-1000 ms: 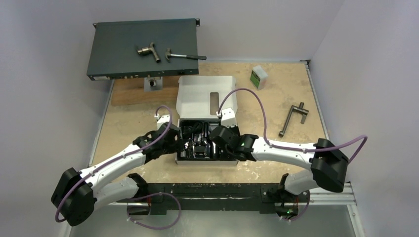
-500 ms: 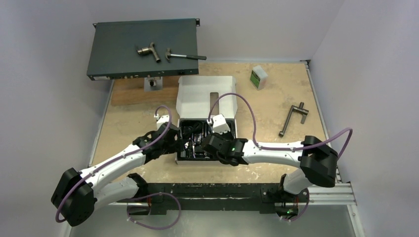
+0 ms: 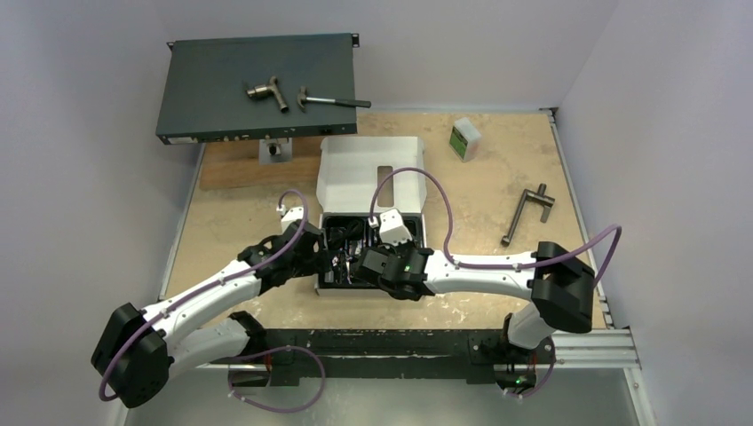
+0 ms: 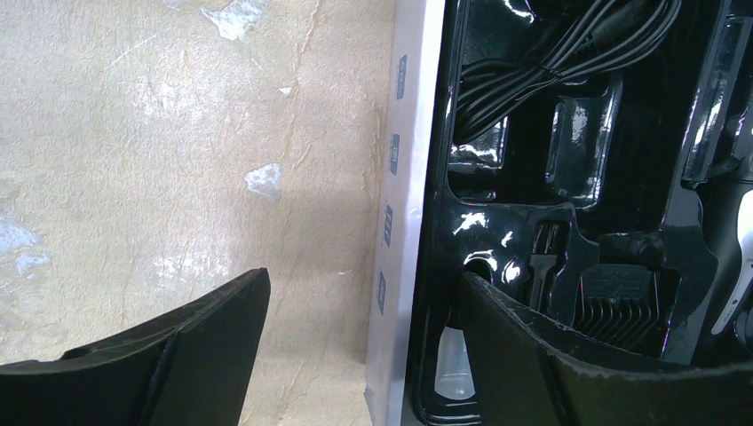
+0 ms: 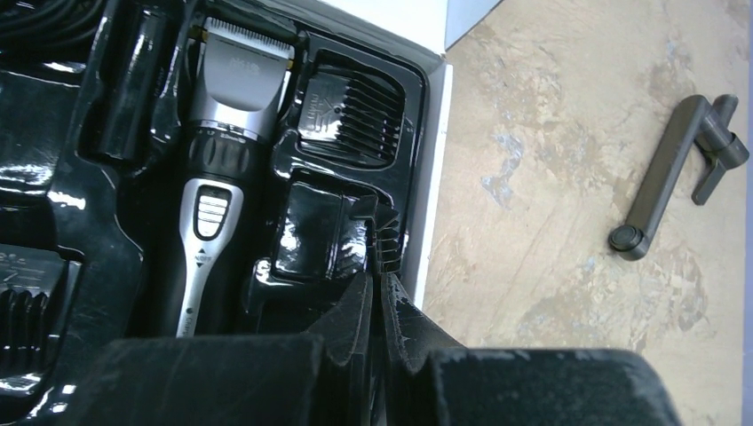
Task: Sort the hair-cutting tools
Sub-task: Place the haircut tool in the storage box.
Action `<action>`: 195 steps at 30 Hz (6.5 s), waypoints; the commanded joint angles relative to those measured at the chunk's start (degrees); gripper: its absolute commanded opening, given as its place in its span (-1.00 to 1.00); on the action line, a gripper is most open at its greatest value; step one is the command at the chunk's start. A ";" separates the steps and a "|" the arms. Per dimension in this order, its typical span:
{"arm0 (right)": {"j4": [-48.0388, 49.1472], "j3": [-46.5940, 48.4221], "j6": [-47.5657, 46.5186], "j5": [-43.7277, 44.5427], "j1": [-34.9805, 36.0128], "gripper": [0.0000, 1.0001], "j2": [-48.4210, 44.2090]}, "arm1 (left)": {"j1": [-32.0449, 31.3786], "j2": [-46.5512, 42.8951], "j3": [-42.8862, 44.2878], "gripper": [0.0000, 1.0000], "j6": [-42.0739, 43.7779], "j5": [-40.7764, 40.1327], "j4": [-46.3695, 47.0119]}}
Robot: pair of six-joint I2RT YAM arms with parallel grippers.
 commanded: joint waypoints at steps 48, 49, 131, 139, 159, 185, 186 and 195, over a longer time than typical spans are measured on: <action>20.92 -6.71 -7.57 -33.95 -16.81 0.12 -14.88 | 0.45 -1.44 -0.96 0.60 0.57 2.01 1.22; 21.11 -6.71 -8.34 -34.45 -17.20 0.09 -14.36 | 0.49 -1.25 -0.98 0.60 0.53 2.09 1.46; 16.58 -7.69 -11.89 -28.82 -18.40 -1.00 0.32 | 0.51 0.80 -2.30 0.60 0.27 3.16 5.02; 16.43 -6.89 -10.74 -28.97 -18.41 -1.00 -5.34 | 0.48 0.97 -2.35 0.60 0.36 3.35 5.04; 18.75 -9.58 -7.88 -37.41 -18.46 -1.00 -7.59 | 0.48 1.37 -2.08 0.60 0.27 3.86 5.57; 20.54 -9.60 -8.42 -35.15 -18.49 -1.00 -5.07 | 0.50 1.68 -2.30 0.60 0.27 4.47 6.47; 20.27 -9.74 -8.03 -35.87 -18.49 -1.00 -3.53 | 0.48 1.64 -2.30 0.60 0.22 4.48 6.51; 20.68 -9.90 -7.79 -34.66 -18.49 -1.00 -9.28 | 0.49 1.75 -2.74 0.60 0.47 4.40 6.64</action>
